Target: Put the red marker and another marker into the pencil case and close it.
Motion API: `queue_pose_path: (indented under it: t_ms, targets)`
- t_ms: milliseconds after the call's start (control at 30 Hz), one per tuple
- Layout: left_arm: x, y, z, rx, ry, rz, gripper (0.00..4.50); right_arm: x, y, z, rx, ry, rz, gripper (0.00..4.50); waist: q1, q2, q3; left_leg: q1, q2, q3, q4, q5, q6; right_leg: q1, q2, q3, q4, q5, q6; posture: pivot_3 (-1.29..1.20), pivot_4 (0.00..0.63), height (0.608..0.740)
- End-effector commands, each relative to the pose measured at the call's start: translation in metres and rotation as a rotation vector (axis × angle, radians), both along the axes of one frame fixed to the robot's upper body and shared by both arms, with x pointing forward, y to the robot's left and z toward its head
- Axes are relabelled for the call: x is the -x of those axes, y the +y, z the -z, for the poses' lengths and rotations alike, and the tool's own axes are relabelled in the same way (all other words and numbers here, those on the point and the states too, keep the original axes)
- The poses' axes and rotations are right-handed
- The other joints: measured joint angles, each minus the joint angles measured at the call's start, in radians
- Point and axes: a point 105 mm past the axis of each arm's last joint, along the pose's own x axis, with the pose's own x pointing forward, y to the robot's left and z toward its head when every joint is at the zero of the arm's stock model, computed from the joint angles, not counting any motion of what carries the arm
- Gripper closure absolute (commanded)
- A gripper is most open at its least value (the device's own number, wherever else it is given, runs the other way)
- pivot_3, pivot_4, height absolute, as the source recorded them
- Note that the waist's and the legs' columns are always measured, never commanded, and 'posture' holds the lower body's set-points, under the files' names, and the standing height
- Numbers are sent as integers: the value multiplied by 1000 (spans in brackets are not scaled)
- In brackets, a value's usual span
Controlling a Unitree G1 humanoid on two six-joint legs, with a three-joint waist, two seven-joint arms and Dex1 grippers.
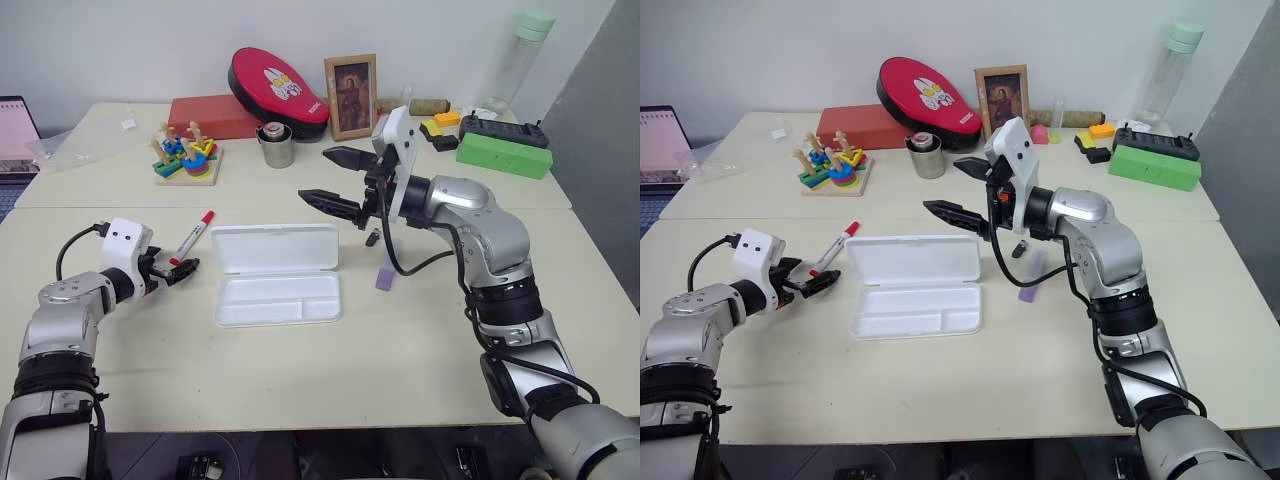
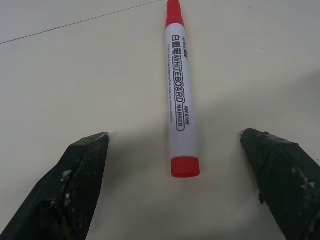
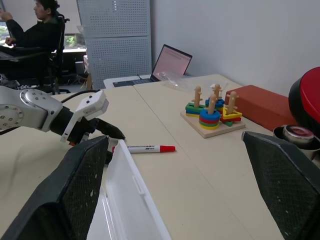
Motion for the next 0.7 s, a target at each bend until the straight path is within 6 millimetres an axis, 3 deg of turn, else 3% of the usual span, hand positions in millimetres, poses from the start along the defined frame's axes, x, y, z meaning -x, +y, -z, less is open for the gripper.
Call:
queue_pose_path:
  t_ms: [33,533,633,700]
  targets:
    - [-1,-2,4,11,12,10,479,4,0,-16,-24,-64,-8,0,0,0,0,0,0,0,0,0,0,0,0,0,0,0,0,0,150,740]
    - [0,-7,10,23,3,-1,3545,12,5,-12,-14,-55,-64,0,0,0,0,1,0,0,1,0,0,1,0,0,1,0,0,0,150,740]
    - [-1,-4,11,34,-11,-30,4032,12,4,-11,-11,-55,-64,0,0,0,0,2,0,0,1,0,0,1,0,0,1,0,0,0,150,740]
    - [-2,-3,12,37,-28,-53,4032,13,3,-11,-12,-53,-70,0,0,0,0,2,0,0,1,0,0,1,0,0,1,0,0,0,150,740]
